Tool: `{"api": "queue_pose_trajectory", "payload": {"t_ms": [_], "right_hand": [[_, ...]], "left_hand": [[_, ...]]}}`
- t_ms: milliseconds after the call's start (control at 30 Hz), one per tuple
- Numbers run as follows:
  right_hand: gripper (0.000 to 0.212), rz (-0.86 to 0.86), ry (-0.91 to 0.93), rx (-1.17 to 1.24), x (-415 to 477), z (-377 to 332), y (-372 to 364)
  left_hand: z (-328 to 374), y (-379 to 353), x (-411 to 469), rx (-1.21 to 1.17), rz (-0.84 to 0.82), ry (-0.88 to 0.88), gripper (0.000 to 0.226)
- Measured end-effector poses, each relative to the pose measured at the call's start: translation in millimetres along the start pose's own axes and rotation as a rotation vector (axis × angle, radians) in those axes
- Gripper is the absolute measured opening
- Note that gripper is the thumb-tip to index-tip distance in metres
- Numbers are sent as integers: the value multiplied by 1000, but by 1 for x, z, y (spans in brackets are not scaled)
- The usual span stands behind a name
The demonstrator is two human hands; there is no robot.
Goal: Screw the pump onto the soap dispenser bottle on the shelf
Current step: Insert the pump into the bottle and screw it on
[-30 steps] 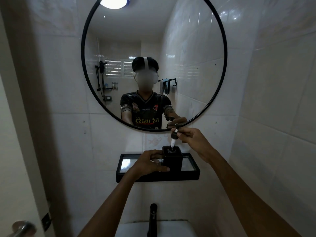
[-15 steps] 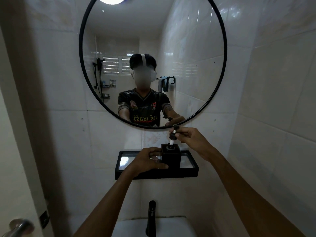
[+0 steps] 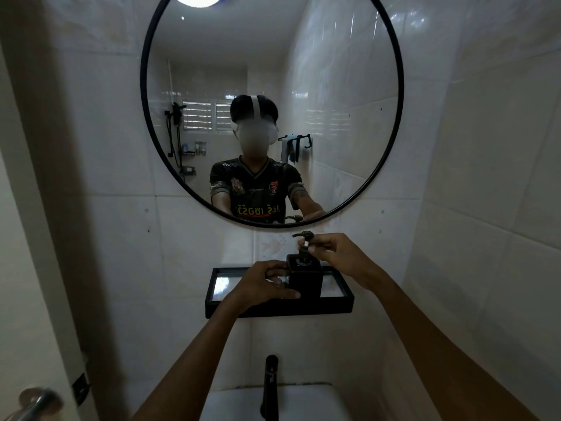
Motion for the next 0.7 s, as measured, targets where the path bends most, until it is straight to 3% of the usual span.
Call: {"api": "queue_pose_trajectory", "payload": {"t_ms": [700], "right_hand": [[27, -5, 58, -51, 6, -3, 6]], "left_hand": [[3, -1, -2, -2, 4, -7, 66]]}}
Point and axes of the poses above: each hand's wrist, its own x-axis towards the middle knuckle, its own y-axis out of the back of the hand, z = x × y, the point moved 2 cm from there along x, towards the middle knuckle, and after that the axes turned 14 degrees about -y, right-handed, at the moved point
